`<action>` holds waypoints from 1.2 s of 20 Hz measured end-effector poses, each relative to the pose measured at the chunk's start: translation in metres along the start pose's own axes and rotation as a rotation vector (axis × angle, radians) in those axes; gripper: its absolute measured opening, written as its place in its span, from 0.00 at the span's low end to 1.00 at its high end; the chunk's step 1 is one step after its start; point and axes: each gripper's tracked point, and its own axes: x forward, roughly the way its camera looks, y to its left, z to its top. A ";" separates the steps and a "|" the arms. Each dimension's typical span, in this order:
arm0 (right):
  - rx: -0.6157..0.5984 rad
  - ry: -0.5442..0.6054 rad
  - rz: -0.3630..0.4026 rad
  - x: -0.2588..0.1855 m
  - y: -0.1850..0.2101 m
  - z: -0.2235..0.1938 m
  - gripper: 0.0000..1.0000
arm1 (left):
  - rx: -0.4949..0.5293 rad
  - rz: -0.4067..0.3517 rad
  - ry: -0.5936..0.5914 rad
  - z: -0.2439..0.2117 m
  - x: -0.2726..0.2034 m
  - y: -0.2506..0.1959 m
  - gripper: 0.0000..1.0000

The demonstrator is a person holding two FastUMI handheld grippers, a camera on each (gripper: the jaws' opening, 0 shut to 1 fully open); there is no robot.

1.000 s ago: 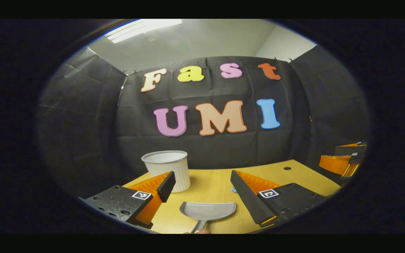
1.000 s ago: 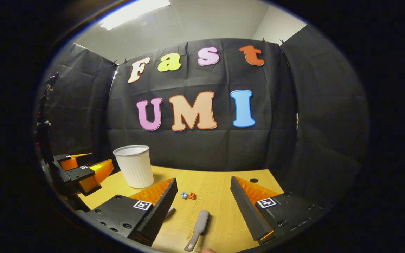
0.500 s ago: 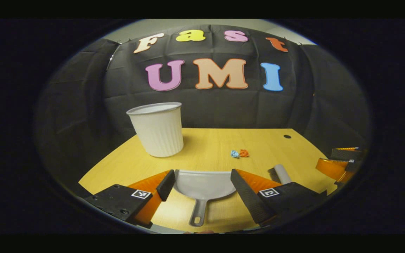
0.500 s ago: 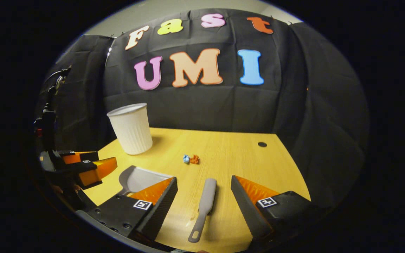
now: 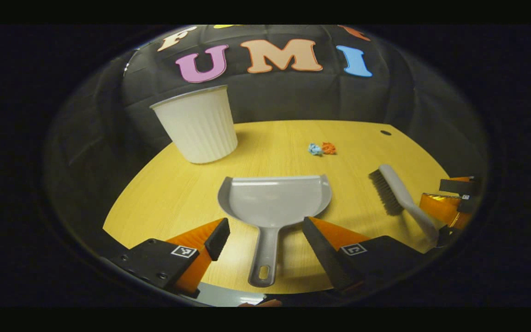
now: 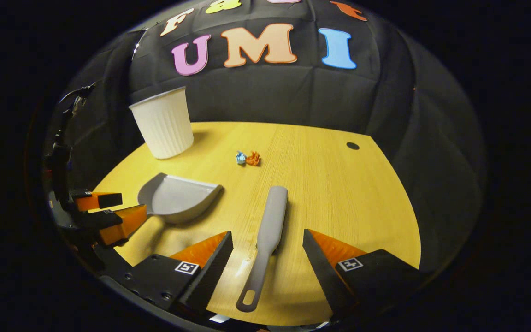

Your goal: Pick up the small broom and dustpan from the desktop, sweep the trash into the dustpan with the broom, and then empty the trash into the garbage bin.

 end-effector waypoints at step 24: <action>-0.139 0.157 -0.035 0.057 -0.049 0.031 0.18 | 0.190 -0.190 0.089 0.024 0.056 -0.009 0.29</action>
